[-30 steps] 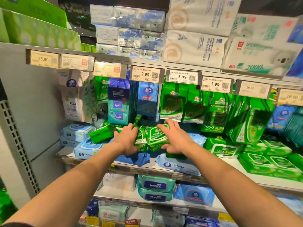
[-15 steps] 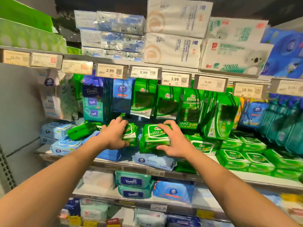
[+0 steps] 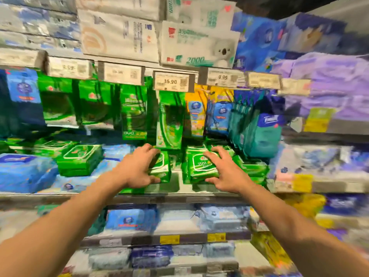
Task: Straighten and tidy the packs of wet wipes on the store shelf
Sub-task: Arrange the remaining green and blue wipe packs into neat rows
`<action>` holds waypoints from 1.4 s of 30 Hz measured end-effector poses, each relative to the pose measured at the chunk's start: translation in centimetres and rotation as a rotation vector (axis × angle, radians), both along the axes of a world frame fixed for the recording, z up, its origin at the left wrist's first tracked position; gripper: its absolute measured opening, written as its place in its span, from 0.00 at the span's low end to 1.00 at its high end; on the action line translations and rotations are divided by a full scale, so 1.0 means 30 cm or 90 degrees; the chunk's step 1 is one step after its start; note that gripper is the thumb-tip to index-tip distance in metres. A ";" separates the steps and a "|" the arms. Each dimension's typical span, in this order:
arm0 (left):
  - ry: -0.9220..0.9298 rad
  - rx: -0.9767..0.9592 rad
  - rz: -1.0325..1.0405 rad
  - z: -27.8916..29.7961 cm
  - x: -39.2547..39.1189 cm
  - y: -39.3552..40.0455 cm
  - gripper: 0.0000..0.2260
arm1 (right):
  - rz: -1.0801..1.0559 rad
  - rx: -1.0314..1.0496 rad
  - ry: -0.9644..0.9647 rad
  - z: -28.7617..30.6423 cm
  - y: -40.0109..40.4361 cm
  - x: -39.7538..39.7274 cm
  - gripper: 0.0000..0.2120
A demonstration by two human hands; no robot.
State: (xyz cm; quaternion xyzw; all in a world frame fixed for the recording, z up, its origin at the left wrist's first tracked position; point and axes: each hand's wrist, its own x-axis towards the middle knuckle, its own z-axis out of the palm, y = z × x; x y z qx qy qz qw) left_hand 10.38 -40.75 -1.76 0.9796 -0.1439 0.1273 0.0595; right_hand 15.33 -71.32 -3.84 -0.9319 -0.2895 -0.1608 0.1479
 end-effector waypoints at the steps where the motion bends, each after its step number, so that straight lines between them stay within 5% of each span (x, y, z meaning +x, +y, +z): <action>1: 0.008 0.005 -0.012 -0.030 0.018 -0.058 0.43 | -0.031 -0.003 0.006 -0.014 -0.060 0.003 0.41; 11: 0.057 0.028 -0.002 -0.055 0.118 -0.329 0.42 | -0.103 -0.020 0.030 -0.083 -0.274 0.034 0.40; 25: 0.073 0.076 0.024 -0.085 0.116 -0.250 0.44 | -0.190 -0.205 0.126 -0.017 -0.130 0.257 0.37; 30: 0.077 0.062 0.006 -0.093 0.136 -0.257 0.44 | -0.120 -0.287 0.123 -0.023 -0.055 0.249 0.47; 36: 0.078 0.067 -0.002 -0.098 0.151 -0.266 0.44 | -0.122 -0.346 0.072 -0.045 -0.043 0.266 0.27; 42: 0.081 0.063 -0.011 -0.096 0.157 -0.259 0.45 | -0.154 -0.303 0.085 -0.076 -0.045 0.273 0.29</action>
